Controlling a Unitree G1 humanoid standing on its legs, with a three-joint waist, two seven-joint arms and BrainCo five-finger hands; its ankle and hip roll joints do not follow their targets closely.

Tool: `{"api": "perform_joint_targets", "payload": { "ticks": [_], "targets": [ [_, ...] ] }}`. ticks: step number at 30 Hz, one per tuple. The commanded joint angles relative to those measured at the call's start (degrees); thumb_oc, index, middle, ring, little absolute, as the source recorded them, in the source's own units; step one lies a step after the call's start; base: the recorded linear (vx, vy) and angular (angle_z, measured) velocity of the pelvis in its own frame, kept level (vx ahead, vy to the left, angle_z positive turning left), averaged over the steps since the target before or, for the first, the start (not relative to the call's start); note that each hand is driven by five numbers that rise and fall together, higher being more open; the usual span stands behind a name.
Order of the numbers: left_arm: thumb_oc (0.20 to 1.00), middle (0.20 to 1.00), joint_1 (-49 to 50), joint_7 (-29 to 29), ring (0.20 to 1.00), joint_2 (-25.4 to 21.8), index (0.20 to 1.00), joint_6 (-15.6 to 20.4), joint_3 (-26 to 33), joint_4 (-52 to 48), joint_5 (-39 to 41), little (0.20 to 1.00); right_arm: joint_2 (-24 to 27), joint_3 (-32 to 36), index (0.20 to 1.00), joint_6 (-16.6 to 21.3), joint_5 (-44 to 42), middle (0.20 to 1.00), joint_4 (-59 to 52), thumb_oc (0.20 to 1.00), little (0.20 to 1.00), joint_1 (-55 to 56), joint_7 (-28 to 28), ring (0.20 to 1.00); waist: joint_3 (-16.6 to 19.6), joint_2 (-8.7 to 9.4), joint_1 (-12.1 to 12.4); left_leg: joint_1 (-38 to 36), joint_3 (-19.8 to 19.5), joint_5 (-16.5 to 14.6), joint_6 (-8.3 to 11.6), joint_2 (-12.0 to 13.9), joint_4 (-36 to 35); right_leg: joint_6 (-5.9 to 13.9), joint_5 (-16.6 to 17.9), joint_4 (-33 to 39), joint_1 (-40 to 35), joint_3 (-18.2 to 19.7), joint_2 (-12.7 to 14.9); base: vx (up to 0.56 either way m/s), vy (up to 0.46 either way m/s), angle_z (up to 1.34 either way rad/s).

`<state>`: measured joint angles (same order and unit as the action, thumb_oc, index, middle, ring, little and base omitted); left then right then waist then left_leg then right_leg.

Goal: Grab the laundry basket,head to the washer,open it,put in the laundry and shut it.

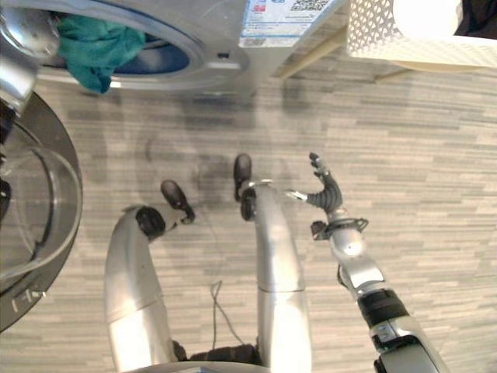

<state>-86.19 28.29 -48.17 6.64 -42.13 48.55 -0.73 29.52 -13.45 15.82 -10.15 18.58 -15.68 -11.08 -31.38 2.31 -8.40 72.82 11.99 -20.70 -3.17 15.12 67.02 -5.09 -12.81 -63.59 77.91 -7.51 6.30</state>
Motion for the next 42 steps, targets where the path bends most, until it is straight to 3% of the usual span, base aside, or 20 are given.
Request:
{"api": "perform_joint_targets", "payload": {
  "ticks": [1,8,10,11,12,18,19,20,21,25,27,29,30,31,33,34,35,40,41,42],
  "targets": [
    [1.000,1.000,9.77,-4.58,1.000,3.01,1.000,2.16,3.97,3.44,0.52,1.000,-1.01,-1.58,1.000,0.84,-0.24,1.000,-1.81,1.000,1.000,6.66,0.32,1.000,12.84,-1.88,-1.89,8.31,-7.65,0.31,0.09,0.08,1.82,5.32,-2.90,3.02,1.27,1.74,1.81,0.00,0.000,0.00],
    [1.000,1.000,22.02,-8.54,1.000,6.06,1.000,2.66,8.19,-2.64,-0.07,1.000,-1.87,-1.41,1.000,-0.66,1.29,1.000,-0.18,1.000,1.000,6.96,-0.02,1.000,13.72,-2.10,-0.57,6.16,-7.65,1.58,0.86,-0.68,-1.02,5.36,-2.34,4.79,-1.26,1.35,2.23,-0.02,-0.007,0.08],
    [1.000,1.000,30.77,-9.21,1.000,10.06,1.000,3.32,13.22,-6.75,2.44,1.000,-3.32,-1.61,1.000,-1.92,2.01,1.000,1.80,1.000,1.000,6.48,-0.68,1.000,14.23,-2.09,0.57,1.36,-6.68,2.99,1.82,-1.56,-6.22,5.71,-1.47,8.81,-5.76,0.72,2.92,-0.09,-0.040,0.18],
    [1.000,1.000,37.57,-10.26,1.000,13.84,1.000,3.73,16.93,-9.06,4.83,1.000,-4.01,-1.76,1.000,-2.81,3.01,1.000,2.89,1.000,1.000,5.82,-1.34,1.000,14.61,-1.92,1.24,-3.39,-5.64,4.62,2.70,-2.53,-11.65,6.18,-0.25,13.20,-10.15,0.45,2.81,-0.10,-0.023,0.22],
    [1.000,1.000,38.01,-10.28,1.000,13.84,1.000,3.63,17.20,-9.36,4.78,1.000,-3.90,-1.94,1.000,-2.81,3.03,1.000,2.89,1.000,1.000,5.93,-1.38,1.000,14.44,-1.91,1.07,-4.09,-5.49,4.85,2.71,-2.62,-12.21,6.20,-0.03,13.68,-10.78,0.47,2.83,-0.10,-0.026,0.27],
    [1.000,1.000,62.43,-14.18,1.000,22.26,1.000,5.13,25.50,-17.23,10.38,1.000,-4.85,-0.58,1.000,-6.07,6.69,1.000,7.30,1.000,1.000,6.65,-2.03,1.000,14.77,-0.89,3.67,-27.81,-3.06,10.54,4.60,-5.54,-33.70,7.89,4.85,32.46,-32.35,-1.07,2.21,0.00,-0.035,0.19],
    [1.000,1.000,66.26,-15.06,1.000,23.02,1.000,5.11,26.60,-17.49,11.22,1.000,-4.99,-0.33,1.000,-6.57,7.15,1.000,7.74,1.000,1.000,7.69,-1.65,1.000,14.49,-0.62,3.95,-32.64,-2.70,11.59,4.80,-6.08,-37.46,8.06,5.79,36.21,-36.95,-1.37,1.97,0.06,-0.060,0.10],
    [1.000,1.000,66.27,-15.06,1.000,23.02,1.000,5.10,26.61,-17.51,11.21,1.000,-4.99,-0.34,1.000,-6.58,7.15,1.000,7.73,1.000,1.000,7.68,-1.65,1.000,14.35,-0.58,3.95,-32.86,-2.67,11.64,4.80,-6.10,-37.59,8.06,5.82,36.29,-37.15,-1.35,1.98,0.12,-0.081,0.06],
    [1.000,1.000,72.92,-16.89,1.000,24.51,1.000,4.83,28.57,-17.01,12.70,1.000,-5.11,0.17,1.000,-7.31,7.80,1.000,8.89,1.000,1.000,9.38,-0.77,1.000,14.46,-0.20,4.64,-41.37,-2.30,13.73,5.34,-6.83,-44.51,8.51,6.91,42.62,-45.48,-2.08,1.33,0.13,-0.066,0.07],
    [1.000,1.000,83.58,-20.35,1.000,26.66,1.000,3.38,31.06,-13.42,12.45,1.000,-6.18,1.60,1.000,-8.22,8.56,1.000,14.01,1.000,1.000,12.92,1.56,1.000,15.93,0.32,5.34,-56.76,-0.83,17.00,6.38,-7.27,-54.84,9.27,8.81,52.34,-60.31,-2.66,-0.45,0.17,-0.066,-0.01],
    [1.000,1.000,85.01,-21.14,1.000,27.09,1.000,2.96,31.51,-12.12,12.31,1.000,-6.41,1.65,1.000,-8.33,8.64,1.000,15.35,1.000,1.000,13.31,2.14,1.000,16.47,0.78,5.36,-58.92,-0.11,18.81,6.12,-7.63,-56.70,9.07,10.49,54.59,-62.56,-2.67,-0.64,0.06,-0.025,-0.12],
    [1.000,1.000,86.40,-21.72,1.000,27.81,1.000,2.85,31.78,-9.59,11.27,1.000,-6.71,1.85,1.000,-8.35,8.81,1.000,17.41,1.000,1.000,13.68,2.85,1.000,17.48,1.18,6.09,-62.83,-3.00,18.78,5.99,-9.61,-58.78,9.41,11.25,57.84,-66.47,-1.18,-1.67,0.12,0.032,-0.33],
    [1.000,1.000,87.16,-22.15,1.000,28.94,1.000,2.73,31.28,-6.87,10.38,1.000,-6.91,1.97,1.000,-8.35,9.37,1.000,19.18,1.000,1.000,14.19,3.34,1.000,18.46,1.46,6.81,-65.15,-9.34,17.96,6.11,-13.18,-59.93,9.70,12.28,60.95,-69.56,0.51,-2.22,0.14,0.058,-0.69],
    [1.000,1.000,87.21,-22.33,1.000,29.43,1.000,2.69,30.95,-5.60,9.67,1.000,-6.98,2.02,1.000,-8.28,9.55,1.000,19.83,1.000,1.000,14.24,3.51,1.000,19.14,1.58,6.89,-66.29,-12.45,17.52,5.99,-14.72,-60.90,9.95,12.98,62.48,-70.68,1.81,-2.55,0.15,0.056,-0.95],
    [1.000,1.000,87.45,-22.70,1.000,29.99,1.000,2.49,30.61,-4.28,9.11,1.000,-7.01,2.14,1.000,-8.38,9.80,1.000,20.84,1.000,1.000,14.41,3.86,1.000,20.08,1.42,6.76,-67.69,-14.27,17.04,5.65,-15.69,-62.32,10.27,13.58,63.80,-71.60,3.11,-3.09,0.15,0.074,-1.07],
    [1.000,1.000,87.74,-23.57,1.000,30.93,1.000,1.98,29.97,-0.75,7.53,1.000,-7.32,2.22,1.000,-8.76,9.82,1.000,23.19,1.000,1.000,15.08,4.40,1.000,23.14,1.08,6.03,-70.77,-13.12,16.37,4.50,-16.52,-65.15,11.00,15.23,65.92,-73.07,6.59,-3.90,0.17,0.093,-0.78],
    [1.000,1.000,87.73,-23.56,1.000,30.95,1.000,2.01,29.96,-0.72,7.53,1.000,-7.31,2.23,1.000,-8.77,9.82,1.000,23.18,1.000,1.000,15.09,4.40,1.000,23.07,1.07,6.19,-70.95,-12.96,16.37,4.50,-16.49,-65.26,11.01,15.26,65.95,-73.16,6.74,-3.94,0.20,0.131,-0.70],
    [1.000,1.000,86.47,-22.89,1.000,31.36,1.000,2.19,29.04,0.65,5.67,1.000,-8.24,2.90,1.000,-9.63,9.46,1.000,23.03,1.000,1.000,16.56,4.35,1.000,23.99,-0.02,4.43,-75.17,-3.87,16.10,2.95,-16.73,-69.54,13.66,17.57,65.20,-71.30,13.46,-5.56,0.02,0.079,-1.16],
    [1.000,1.000,86.45,-22.89,1.000,31.34,1.000,2.19,29.05,0.66,5.66,1.000,-8.26,2.90,1.000,-9.64,9.46,1.000,23.02,1.000,1.000,16.54,4.35,1.000,24.12,0.06,4.51,-74.99,-3.77,16.22,2.97,-16.76,-69.56,13.65,17.67,65.20,-71.08,13.56,-5.54,-0.10,0.013,-1.37],
    [1.000,1.000,85.51,-22.22,1.000,31.32,1.000,2.31,28.93,0.41,5.40,1.000,-8.71,3.40,1.000,-9.70,9.20,1.000,22.51,1.000,1.000,16.71,3.83,1.000,23.67,-0.27,3.90,-75.26,-0.30,16.13,2.69,-16.34,-70.22,14.69,18.44,64.45,-69.31,13.39,-5.73,-0.06,-0.017,-1.37]
  ]
}}
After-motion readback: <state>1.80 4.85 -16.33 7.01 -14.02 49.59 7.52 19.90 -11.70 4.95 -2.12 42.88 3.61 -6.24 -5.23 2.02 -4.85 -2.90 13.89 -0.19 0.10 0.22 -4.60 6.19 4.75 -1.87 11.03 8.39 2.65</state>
